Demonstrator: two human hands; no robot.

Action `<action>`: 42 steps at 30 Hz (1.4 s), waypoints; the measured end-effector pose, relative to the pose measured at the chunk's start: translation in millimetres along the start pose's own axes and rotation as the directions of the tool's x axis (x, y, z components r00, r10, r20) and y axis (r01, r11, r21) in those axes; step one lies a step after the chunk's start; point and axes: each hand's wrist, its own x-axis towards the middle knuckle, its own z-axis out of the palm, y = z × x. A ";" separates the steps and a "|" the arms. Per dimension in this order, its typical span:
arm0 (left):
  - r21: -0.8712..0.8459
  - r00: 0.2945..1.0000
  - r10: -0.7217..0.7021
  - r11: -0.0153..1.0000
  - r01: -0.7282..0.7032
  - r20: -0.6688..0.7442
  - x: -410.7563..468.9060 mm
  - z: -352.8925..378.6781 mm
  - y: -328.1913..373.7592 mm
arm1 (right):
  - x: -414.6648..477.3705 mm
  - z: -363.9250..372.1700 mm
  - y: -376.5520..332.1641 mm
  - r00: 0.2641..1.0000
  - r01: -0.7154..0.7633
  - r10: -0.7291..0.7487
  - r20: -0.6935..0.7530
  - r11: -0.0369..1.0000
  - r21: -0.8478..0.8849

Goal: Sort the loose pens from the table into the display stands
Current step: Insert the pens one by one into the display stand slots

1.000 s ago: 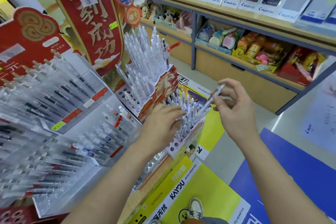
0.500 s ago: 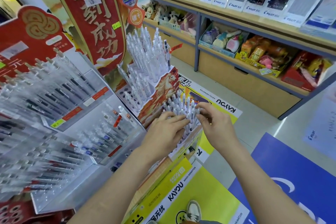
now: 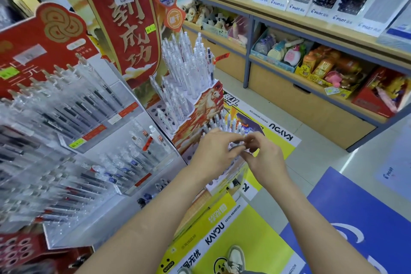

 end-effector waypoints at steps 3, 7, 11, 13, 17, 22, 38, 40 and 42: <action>0.002 0.999 -0.033 0.999 0.033 0.001 4.3 7.4 2.9 | 1.5 -0.9 -0.9 0.999 -0.045 0.044 0.025 0.998 0.047; 0.140 1.000 -0.009 0.990 0.010 -0.004 11.8 11.2 0.7 | 1.2 -3.3 2.6 0.998 -0.025 0.022 0.055 0.998 0.052; 0.293 0.997 0.068 0.953 -0.075 0.033 11.7 15.8 -6.9 | -6.6 -7.0 5.3 1.000 0.000 -0.001 0.012 0.994 0.108; 0.343 0.994 0.084 0.934 -0.105 0.076 12.9 17.3 -4.7 | -12.2 -8.8 3.0 1.000 -0.015 0.019 -0.021 0.990 0.144; 0.317 0.999 0.014 0.948 -0.027 0.045 15.0 14.1 2.3 | -23.7 -9.6 -8.1 0.994 -0.067 0.085 -0.069 0.970 0.233; 0.051 0.992 0.012 0.999 -0.006 -0.128 -32.4 -12.9 15.6 | -44.2 -13.2 -33.7 0.992 -0.113 0.126 -0.031 0.954 0.277; -0.362 0.729 -0.379 0.912 0.192 -0.570 -423.0 -181.8 -66.1 | -229.3 117.8 -235.0 0.805 0.050 -0.267 0.530 0.920 0.388; -0.414 0.648 -0.486 0.867 0.277 -0.586 -473.1 -189.2 -85.5 | -256.8 150.9 -258.1 0.726 0.056 -0.302 0.618 0.922 0.384; -0.444 0.561 -0.570 0.821 0.360 -0.600 -519.5 -195.0 -104.7 | -282.7 183.1 -279.3 0.636 0.098 -0.337 0.694 0.928 0.360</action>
